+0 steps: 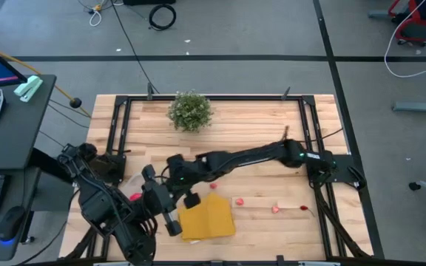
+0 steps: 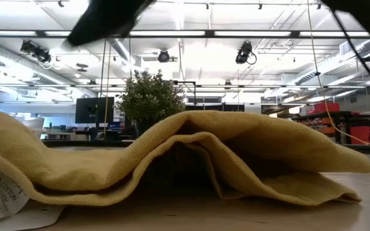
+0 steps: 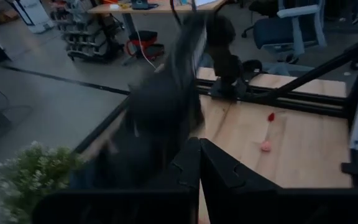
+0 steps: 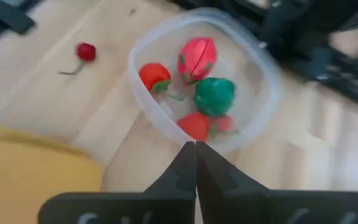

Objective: Pick and placing Produce into tupperware
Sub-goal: Put the cherry into the transparent bin

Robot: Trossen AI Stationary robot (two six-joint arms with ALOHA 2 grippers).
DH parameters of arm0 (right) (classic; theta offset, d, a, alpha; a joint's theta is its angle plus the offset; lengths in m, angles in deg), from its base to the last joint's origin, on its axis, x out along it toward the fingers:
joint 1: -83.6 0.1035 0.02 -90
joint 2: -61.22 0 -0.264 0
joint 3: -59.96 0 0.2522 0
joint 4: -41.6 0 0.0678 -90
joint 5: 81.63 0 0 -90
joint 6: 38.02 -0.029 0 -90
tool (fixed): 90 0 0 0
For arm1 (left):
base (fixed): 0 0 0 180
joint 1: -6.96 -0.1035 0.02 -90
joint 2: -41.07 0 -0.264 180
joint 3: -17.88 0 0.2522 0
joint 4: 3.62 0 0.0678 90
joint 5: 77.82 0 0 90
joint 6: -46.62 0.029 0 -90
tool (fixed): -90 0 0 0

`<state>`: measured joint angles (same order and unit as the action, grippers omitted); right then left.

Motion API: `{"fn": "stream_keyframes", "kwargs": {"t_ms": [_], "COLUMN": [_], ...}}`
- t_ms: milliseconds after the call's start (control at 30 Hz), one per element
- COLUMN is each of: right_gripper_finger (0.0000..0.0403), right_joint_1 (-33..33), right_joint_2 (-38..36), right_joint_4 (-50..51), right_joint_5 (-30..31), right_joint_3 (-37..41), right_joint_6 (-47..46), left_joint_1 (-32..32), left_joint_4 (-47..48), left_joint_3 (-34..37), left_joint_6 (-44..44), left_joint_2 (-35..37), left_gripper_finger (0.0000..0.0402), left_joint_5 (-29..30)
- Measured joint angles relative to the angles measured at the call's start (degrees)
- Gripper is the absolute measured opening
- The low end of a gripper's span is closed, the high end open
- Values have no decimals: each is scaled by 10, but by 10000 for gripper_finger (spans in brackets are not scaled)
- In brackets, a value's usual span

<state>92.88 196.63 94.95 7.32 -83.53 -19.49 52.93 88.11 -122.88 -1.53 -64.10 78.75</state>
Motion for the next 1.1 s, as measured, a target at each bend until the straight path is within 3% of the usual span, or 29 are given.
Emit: {"fn": "stream_keyframes", "kwargs": {"t_ms": [233, 367, 500, 800, 1100], "right_gripper_finger": [4, 3, 6, 7, 8], "right_joint_1": [11, 23, 47, 117, 125], "right_joint_2": [-149, -220, -298, -478, -588], "right_joint_4": [278, 345, 345, 217, 160], "right_joint_5": [6, 7, 11, 92, 140], "right_joint_3": [-1, 2, 47, 286, 482], "right_joint_6": [-19, -59, -98, -151, -212], "left_joint_1": [43, 82, 117, 155, 146], "left_joint_4": [-1, -1, -2, 1, 89], "left_joint_3": [0, 0, 0, 0, 0], "left_joint_6": [-131, -203, -275, -473, -543], "left_joint_2": [-4, -26, -76, -218, -266], "left_gripper_finger": [5, 9, 13, 7, 7], "left_joint_5": [-94, -95, -103, -242, -450]}}
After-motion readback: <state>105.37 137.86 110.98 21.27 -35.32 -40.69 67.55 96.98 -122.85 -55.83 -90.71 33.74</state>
